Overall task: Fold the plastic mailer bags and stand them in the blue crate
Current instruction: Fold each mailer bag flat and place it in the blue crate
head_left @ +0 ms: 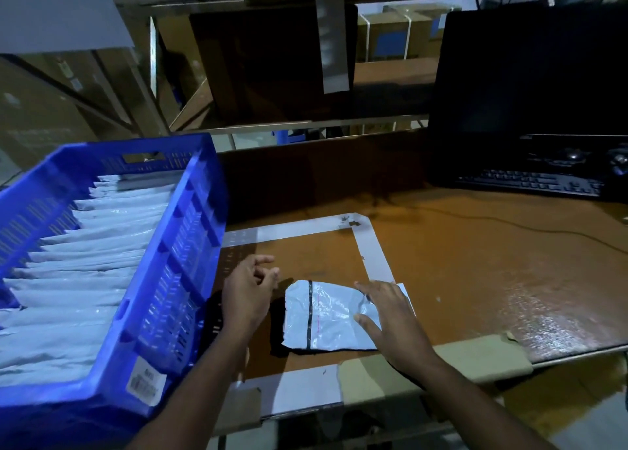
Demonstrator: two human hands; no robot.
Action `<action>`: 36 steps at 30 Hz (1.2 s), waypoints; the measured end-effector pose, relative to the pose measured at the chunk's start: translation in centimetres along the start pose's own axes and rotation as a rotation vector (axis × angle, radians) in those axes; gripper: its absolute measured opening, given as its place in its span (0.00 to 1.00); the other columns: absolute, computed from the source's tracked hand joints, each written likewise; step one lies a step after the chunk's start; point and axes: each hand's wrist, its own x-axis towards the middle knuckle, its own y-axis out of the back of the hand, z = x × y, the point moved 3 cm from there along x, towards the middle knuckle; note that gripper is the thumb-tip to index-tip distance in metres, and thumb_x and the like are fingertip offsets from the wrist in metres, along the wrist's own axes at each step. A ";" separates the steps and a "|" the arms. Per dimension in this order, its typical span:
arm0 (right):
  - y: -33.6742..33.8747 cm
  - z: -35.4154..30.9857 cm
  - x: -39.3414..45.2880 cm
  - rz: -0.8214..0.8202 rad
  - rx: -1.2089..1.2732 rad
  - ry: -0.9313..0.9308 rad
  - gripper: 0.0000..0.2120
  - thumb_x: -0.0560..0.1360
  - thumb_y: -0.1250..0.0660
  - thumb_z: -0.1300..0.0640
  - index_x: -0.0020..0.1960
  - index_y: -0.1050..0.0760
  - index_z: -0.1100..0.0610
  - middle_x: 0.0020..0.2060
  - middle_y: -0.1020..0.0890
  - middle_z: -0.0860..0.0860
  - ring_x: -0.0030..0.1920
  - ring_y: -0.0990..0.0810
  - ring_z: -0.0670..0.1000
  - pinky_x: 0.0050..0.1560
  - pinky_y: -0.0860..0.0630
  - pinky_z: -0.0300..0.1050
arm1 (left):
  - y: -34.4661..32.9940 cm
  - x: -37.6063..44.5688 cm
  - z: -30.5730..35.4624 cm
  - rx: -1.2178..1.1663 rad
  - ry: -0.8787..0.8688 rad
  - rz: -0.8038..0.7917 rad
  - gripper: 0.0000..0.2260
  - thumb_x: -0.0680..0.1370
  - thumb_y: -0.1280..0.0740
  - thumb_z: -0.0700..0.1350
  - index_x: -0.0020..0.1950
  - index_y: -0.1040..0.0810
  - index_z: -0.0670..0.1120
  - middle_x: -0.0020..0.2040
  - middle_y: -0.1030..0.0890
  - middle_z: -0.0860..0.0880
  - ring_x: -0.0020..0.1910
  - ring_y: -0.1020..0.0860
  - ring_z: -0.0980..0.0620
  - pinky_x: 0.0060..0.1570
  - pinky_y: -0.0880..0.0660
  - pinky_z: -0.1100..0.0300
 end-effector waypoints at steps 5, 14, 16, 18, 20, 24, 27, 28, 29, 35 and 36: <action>-0.1 0.0 0.1 -0.009 -0.015 0.009 0.23 0.80 0.35 0.49 0.73 0.34 0.42 0.65 0.30 0.40 0.68 0.36 0.42 0.70 0.37 0.42 | -0.2 -0.1 1.1 0.003 -0.035 -0.217 0.10 0.77 0.25 0.45 0.56 0.20 0.53 0.42 0.16 0.51 0.42 0.17 0.57 0.42 0.19 0.59; 0.2 -0.4 0.0 -0.019 -0.031 0.011 0.22 0.81 0.35 0.49 0.73 0.34 0.42 0.66 0.30 0.41 0.68 0.36 0.43 0.69 0.39 0.40 | -0.6 -0.9 1.2 0.140 -0.143 -0.194 0.10 0.75 0.23 0.47 0.55 0.16 0.55 0.38 0.17 0.59 0.38 0.19 0.64 0.40 0.20 0.60; 0.3 -0.4 0.0 -0.022 -0.022 0.003 0.21 0.81 0.35 0.49 0.73 0.34 0.42 0.66 0.31 0.41 0.69 0.36 0.43 0.69 0.38 0.40 | -0.3 -1.0 1.8 0.125 -0.152 -0.101 0.11 0.74 0.23 0.46 0.54 0.17 0.58 0.40 0.17 0.60 0.41 0.19 0.64 0.42 0.18 0.58; 0.4 -0.6 0.0 -0.021 -0.022 -0.004 0.21 0.81 0.35 0.49 0.73 0.34 0.42 0.66 0.31 0.41 0.68 0.37 0.42 0.68 0.38 0.40 | 0.2 -1.1 2.3 0.149 -0.179 -0.068 0.12 0.74 0.23 0.46 0.53 0.18 0.59 0.42 0.17 0.60 0.42 0.19 0.64 0.41 0.18 0.60; 0.4 -0.8 0.0 -0.029 -0.034 -0.010 0.22 0.81 0.36 0.49 0.73 0.34 0.42 0.66 0.31 0.41 0.68 0.37 0.43 0.68 0.38 0.40 | 0.5 -0.8 2.2 0.143 -0.192 -0.125 0.11 0.75 0.23 0.45 0.54 0.17 0.57 0.42 0.17 0.59 0.41 0.19 0.63 0.42 0.19 0.61; 0.3 -1.0 0.0 -0.023 -0.086 0.004 0.24 0.81 0.36 0.50 0.75 0.37 0.43 0.71 0.32 0.42 0.73 0.39 0.44 0.77 0.43 0.50 | 0.2 -0.5 0.7 0.189 -0.125 -0.320 0.09 0.76 0.24 0.51 0.55 0.17 0.54 0.45 0.16 0.59 0.45 0.19 0.63 0.48 0.18 0.56; 0.0 -2.1 0.1 -0.024 -0.263 0.139 0.26 0.82 0.42 0.50 0.79 0.41 0.47 0.78 0.38 0.43 0.79 0.49 0.44 0.79 0.59 0.57 | -0.5 -1.6 0.3 0.301 -0.159 -0.275 0.14 0.76 0.25 0.50 0.61 0.20 0.54 0.54 0.18 0.58 0.52 0.20 0.59 0.54 0.20 0.53; -0.1 -2.5 0.3 -0.038 -0.303 0.169 0.25 0.83 0.45 0.49 0.80 0.42 0.48 0.79 0.41 0.43 0.80 0.51 0.44 0.78 0.62 0.56 | -0.6 -1.9 0.8 0.332 -0.208 -0.183 0.17 0.78 0.27 0.47 0.66 0.22 0.53 0.59 0.20 0.56 0.57 0.21 0.57 0.58 0.21 0.54; -0.1 -3.0 0.4 -0.055 -0.335 0.185 0.24 0.85 0.49 0.48 0.80 0.42 0.49 0.80 0.44 0.44 0.80 0.53 0.45 0.78 0.62 0.56 | -0.8 -2.5 1.5 0.357 -0.279 -0.122 0.20 0.79 0.29 0.45 0.71 0.25 0.52 0.65 0.23 0.55 0.63 0.24 0.55 0.61 0.24 0.56; -2.2 -1.7 -1.7 -0.199 -0.480 0.220 0.29 0.85 0.60 0.42 0.80 0.42 0.55 0.80 0.43 0.50 0.80 0.48 0.49 0.76 0.54 0.54 | -6.7 -9.9 -0.5 0.600 -0.641 -0.494 0.28 0.86 0.50 0.56 0.83 0.44 0.43 0.82 0.51 0.50 0.82 0.50 0.52 0.79 0.53 0.53; -2.1 -1.6 -1.4 -0.202 -0.474 0.225 0.28 0.85 0.59 0.43 0.81 0.45 0.54 0.80 0.46 0.49 0.80 0.51 0.47 0.76 0.56 0.53 | -7.0 -9.6 -1.2 0.669 -0.664 -0.488 0.30 0.86 0.56 0.60 0.83 0.45 0.43 0.83 0.50 0.49 0.82 0.52 0.52 0.79 0.53 0.51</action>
